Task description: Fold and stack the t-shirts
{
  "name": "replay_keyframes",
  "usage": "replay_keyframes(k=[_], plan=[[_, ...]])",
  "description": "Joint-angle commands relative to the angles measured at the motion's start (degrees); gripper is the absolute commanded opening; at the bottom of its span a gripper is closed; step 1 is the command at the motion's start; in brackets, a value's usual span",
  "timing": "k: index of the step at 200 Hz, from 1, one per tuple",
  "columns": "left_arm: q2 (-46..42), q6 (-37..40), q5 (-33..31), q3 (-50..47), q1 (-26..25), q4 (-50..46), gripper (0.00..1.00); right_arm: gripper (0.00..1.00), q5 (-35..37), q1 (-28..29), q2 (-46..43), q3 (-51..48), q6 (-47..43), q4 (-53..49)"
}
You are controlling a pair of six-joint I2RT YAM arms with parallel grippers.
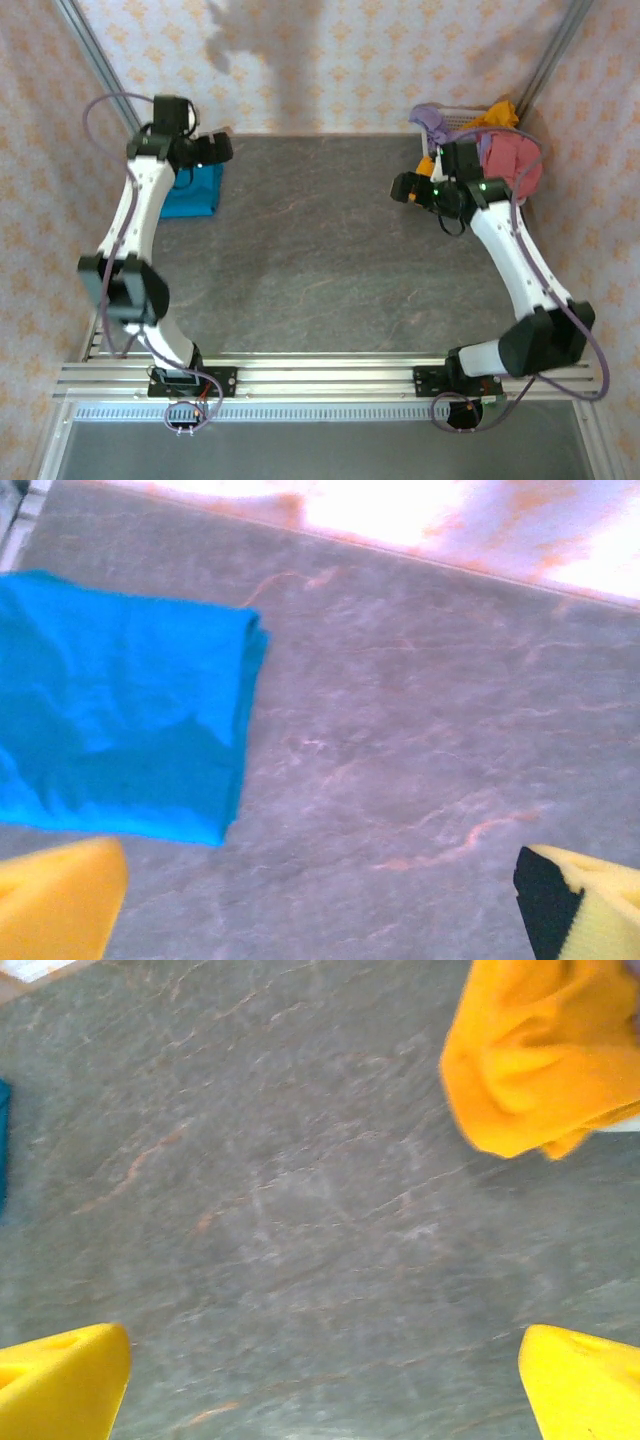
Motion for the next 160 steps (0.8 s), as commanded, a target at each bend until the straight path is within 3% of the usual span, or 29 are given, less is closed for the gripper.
replay_keyframes(k=[1,14,27,47,62,86,129,145,160], plan=[[-10.75,-2.30,0.23,-19.80,-2.43,34.38,0.99,0.99,12.26,-0.42,-7.76,-12.34,-10.04,14.86],[-15.64,-3.12,0.59,-29.79,-3.44,45.69,0.99,0.99,17.92,-0.37,-12.68,-20.74,-12.24,23.60],[-18.41,-2.36,1.24,-35.59,-4.31,50.40,0.99,0.99,22.48,-0.43,-15.27,-26.64,-13.56,30.26],[-20.26,1.18,-0.26,-38.90,-5.36,45.78,0.99,0.99,26.27,-0.59,-14.71,-30.91,-16.25,34.69],[-20.93,1.71,-6.51,-40.60,-5.86,40.11,0.99,0.99,29.64,-0.61,-12.34,-31.74,-15.75,35.89],[-23.44,5.17,-11.48,-47.45,-6.00,42.23,1.00,1.00,34.68,-0.63,-10.52,-36.13,-13.34,43.49],[-26.04,8.70,-14.71,-59.88,-5.98,52.37,0.99,1.00,37.08,-5.48,-6.83,-41.78,-10.16,52.56],[-25.90,8.36,-14.34,-64.61,-6.02,58.88,0.99,1.00,35.39,-7.22,-5.99,-44.07,-8.98,56.98],[-25.49,9.29,-17.98,-68.89,-6.00,65.81,0.99,1.00,33.96,-7.99,-5.39,-46.49,-8.37,63.00]])
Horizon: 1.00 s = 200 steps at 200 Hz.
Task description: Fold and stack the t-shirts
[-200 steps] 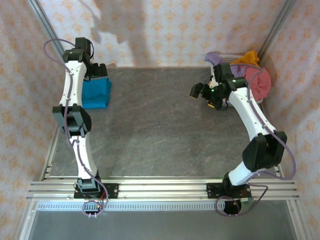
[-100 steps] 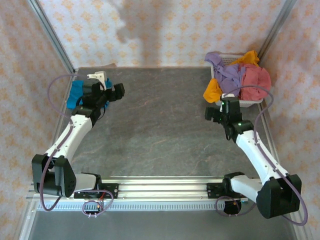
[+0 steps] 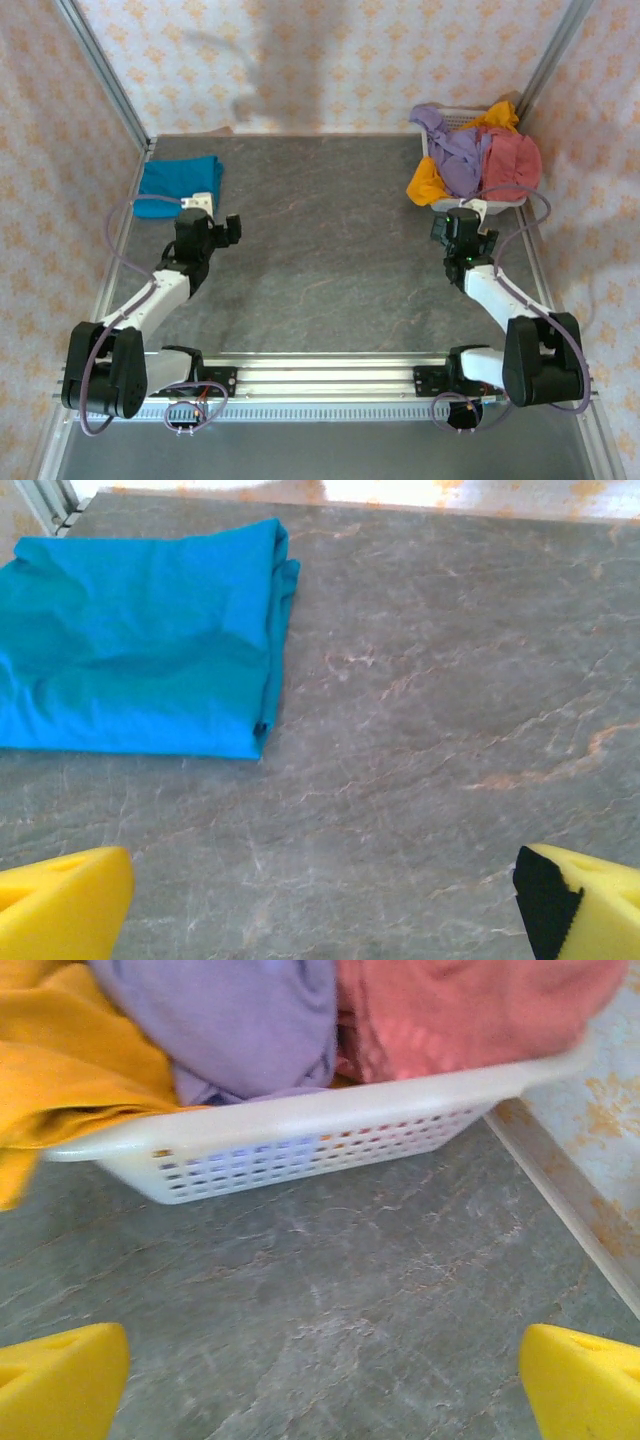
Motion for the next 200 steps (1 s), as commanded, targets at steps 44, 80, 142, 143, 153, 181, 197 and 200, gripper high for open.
replay_keyframes(k=[44,80,142,143,153,181,197,200], plan=[[2.98,2.74,-14.99,-14.72,-0.14,33.49,0.99,1.00,-1.22,-1.59,5.55,-8.88,1.33,27.52],[6.91,4.16,-14.68,-13.28,-0.17,35.60,0.99,1.00,-4.41,-2.29,8.65,-10.19,1.80,33.71],[18.94,5.04,-12.89,-13.32,0.93,48.39,1.00,0.99,-7.52,-2.29,16.60,-10.03,0.88,40.48],[19.15,5.07,-12.75,-13.32,0.91,48.63,1.00,1.00,-7.57,-2.29,16.62,-9.91,0.80,40.36],[21.25,6.24,-11.62,-13.12,0.93,51.33,1.00,0.99,-8.00,-2.29,16.58,-8.84,0.71,37.92],[20.07,5.71,-11.37,-8.89,1.00,40.41,1.00,0.99,-9.46,-2.29,17.02,-7.78,0.00,36.74],[19.91,5.06,-10.98,-8.47,1.53,39.45,1.00,0.99,-9.46,-2.29,16.99,-7.68,-0.05,36.57],[19.82,4.95,-10.80,-8.41,1.67,39.08,1.00,0.99,-9.46,-2.29,16.97,-7.69,-0.01,36.60]])
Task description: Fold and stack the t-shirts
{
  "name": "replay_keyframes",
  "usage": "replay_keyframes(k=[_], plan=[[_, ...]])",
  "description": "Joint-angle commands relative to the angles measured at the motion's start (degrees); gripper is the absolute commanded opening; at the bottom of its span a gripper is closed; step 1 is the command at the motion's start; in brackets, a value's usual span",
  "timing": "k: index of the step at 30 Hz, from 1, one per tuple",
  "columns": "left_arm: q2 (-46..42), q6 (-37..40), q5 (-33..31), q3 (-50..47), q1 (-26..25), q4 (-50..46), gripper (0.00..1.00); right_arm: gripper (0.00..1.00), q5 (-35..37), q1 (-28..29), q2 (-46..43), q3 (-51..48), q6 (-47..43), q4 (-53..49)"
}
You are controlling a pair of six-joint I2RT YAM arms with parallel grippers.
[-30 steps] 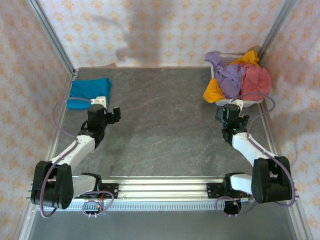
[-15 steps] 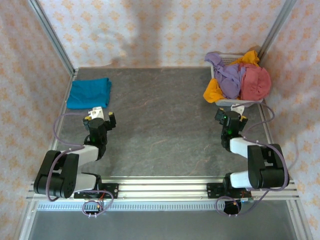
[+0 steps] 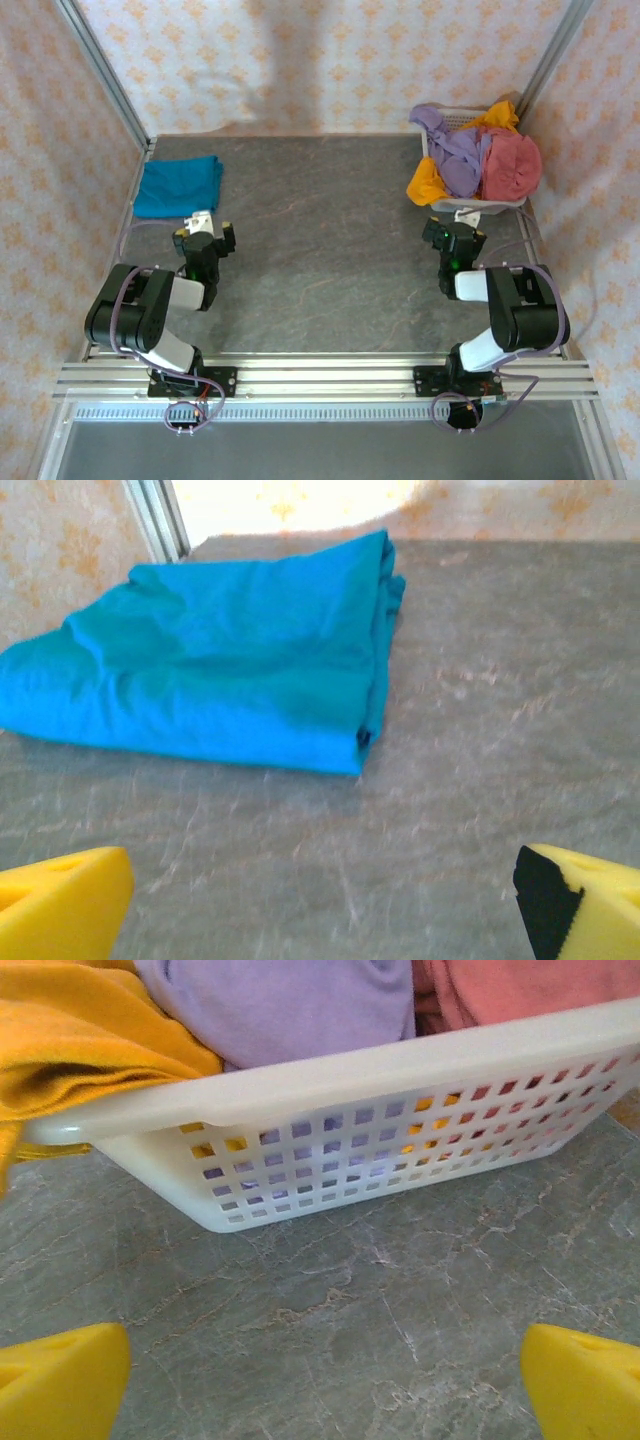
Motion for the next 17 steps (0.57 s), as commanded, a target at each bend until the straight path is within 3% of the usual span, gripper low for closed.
replay_keyframes(k=[1,17], plan=[[-0.50,0.46,0.34,2.33,1.04,-2.49,1.00,0.99,-0.48,-0.31,0.22,1.23,-0.76,0.64],[-0.32,0.54,0.41,2.08,1.09,-1.72,1.00,0.99,-1.28,-0.31,0.34,1.40,-1.13,0.33]])
